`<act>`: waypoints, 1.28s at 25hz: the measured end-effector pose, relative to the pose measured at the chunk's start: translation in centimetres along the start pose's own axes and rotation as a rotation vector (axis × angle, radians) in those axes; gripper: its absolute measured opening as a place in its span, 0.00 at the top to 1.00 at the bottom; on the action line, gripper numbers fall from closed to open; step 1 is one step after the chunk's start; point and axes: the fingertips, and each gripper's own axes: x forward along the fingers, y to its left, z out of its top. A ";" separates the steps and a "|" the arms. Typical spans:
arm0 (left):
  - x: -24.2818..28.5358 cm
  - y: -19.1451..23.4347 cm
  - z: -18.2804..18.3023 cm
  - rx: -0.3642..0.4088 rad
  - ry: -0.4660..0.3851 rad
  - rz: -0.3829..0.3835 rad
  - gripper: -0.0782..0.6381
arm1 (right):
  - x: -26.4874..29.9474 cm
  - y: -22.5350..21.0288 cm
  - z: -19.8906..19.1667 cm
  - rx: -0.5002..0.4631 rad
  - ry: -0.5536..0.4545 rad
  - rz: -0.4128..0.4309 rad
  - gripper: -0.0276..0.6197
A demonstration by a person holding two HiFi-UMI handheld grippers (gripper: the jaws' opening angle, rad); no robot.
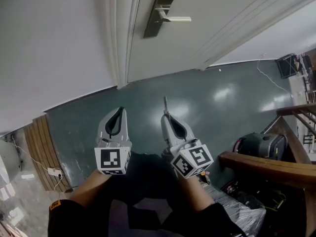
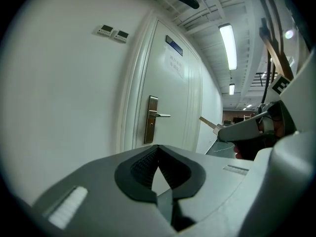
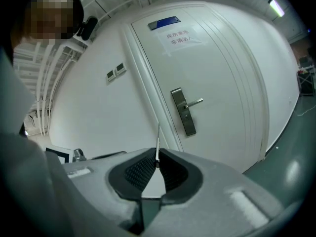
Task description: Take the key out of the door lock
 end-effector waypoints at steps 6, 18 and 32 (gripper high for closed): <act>-2.0 -5.7 -0.3 0.044 0.004 -0.042 0.87 | -5.7 -1.4 -2.2 -0.014 -0.008 -0.033 0.93; -8.9 -12.6 -1.0 0.073 0.017 -0.011 0.87 | -14.9 -3.2 -5.5 -0.025 -0.005 -0.058 0.93; -18.9 -4.8 1.0 0.099 -0.053 0.071 0.87 | -15.7 7.5 -6.2 -0.112 -0.038 -0.047 0.93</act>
